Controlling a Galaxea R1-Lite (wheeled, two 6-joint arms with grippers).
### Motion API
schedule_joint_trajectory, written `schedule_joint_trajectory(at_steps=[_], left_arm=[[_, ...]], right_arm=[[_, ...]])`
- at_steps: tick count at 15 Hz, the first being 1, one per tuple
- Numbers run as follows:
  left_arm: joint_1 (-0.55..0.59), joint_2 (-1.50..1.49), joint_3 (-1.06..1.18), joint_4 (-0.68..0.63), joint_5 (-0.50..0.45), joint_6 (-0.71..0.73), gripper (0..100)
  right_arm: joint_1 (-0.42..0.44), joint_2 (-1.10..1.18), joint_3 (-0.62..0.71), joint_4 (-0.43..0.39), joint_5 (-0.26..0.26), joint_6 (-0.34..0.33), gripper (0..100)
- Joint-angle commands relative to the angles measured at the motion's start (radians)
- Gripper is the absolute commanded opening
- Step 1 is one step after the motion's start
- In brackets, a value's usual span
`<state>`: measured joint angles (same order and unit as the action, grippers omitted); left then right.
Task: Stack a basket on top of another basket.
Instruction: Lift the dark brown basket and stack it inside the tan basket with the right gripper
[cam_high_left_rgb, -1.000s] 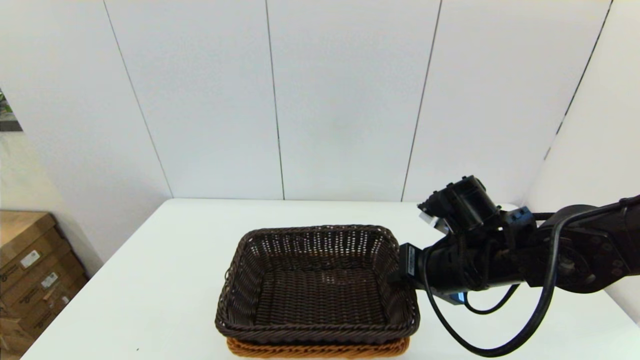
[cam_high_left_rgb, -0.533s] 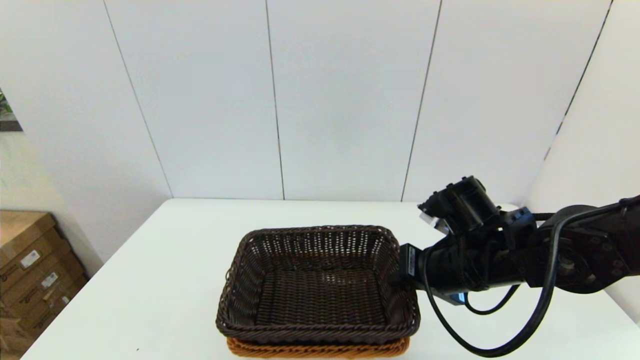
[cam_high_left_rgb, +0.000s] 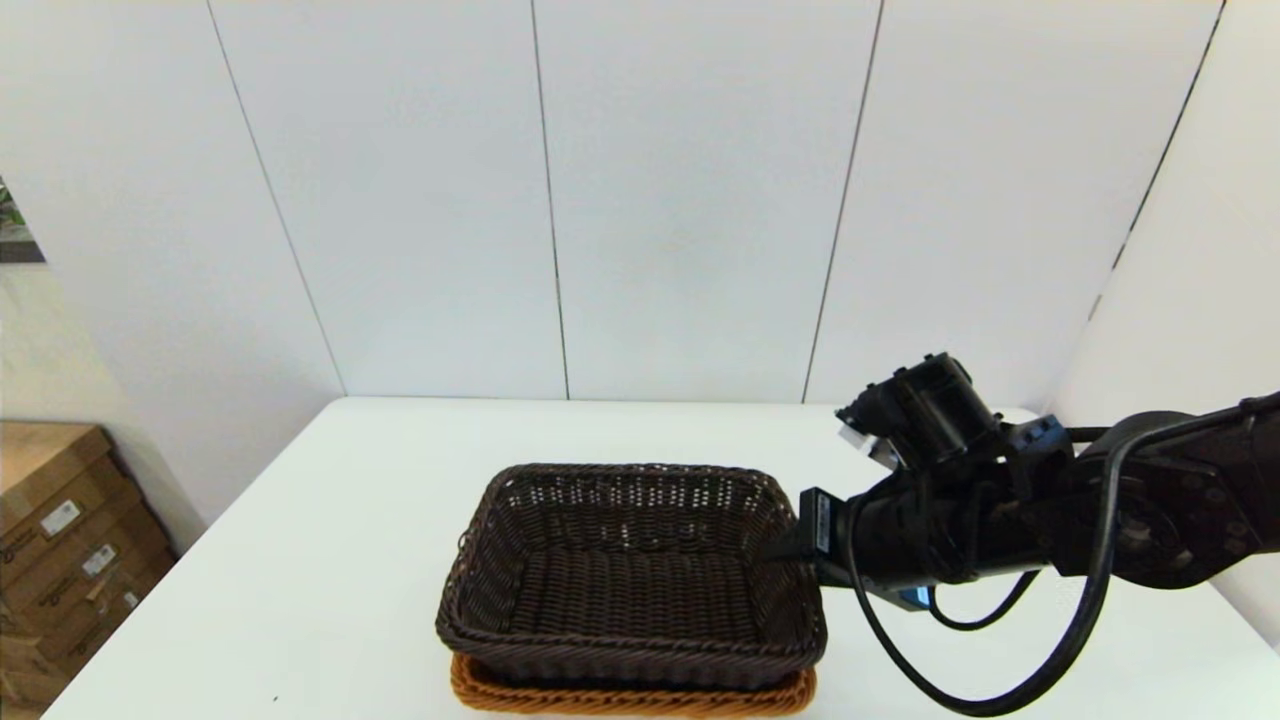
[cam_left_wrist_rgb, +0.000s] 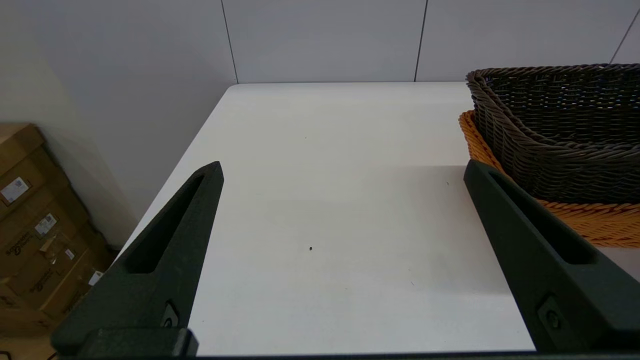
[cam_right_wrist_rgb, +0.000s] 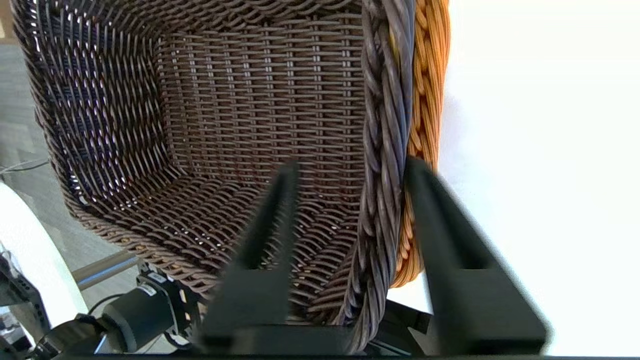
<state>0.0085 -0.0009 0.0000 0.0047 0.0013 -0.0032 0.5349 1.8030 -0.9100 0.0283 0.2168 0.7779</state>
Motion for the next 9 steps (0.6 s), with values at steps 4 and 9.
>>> schedule_joint_trajectory(at_steps=[4,9], left_arm=[[-0.001,-0.001,0.002,0.0,0.0,0.0,100],[0.001,-0.001,0.002,0.0,0.0,0.0,100]], right_arm=[[0.0,-0.004,0.0,0.002,-0.001,0.004,100],[0.0,-0.022,-0.001,0.001,-0.002,-0.003,100]])
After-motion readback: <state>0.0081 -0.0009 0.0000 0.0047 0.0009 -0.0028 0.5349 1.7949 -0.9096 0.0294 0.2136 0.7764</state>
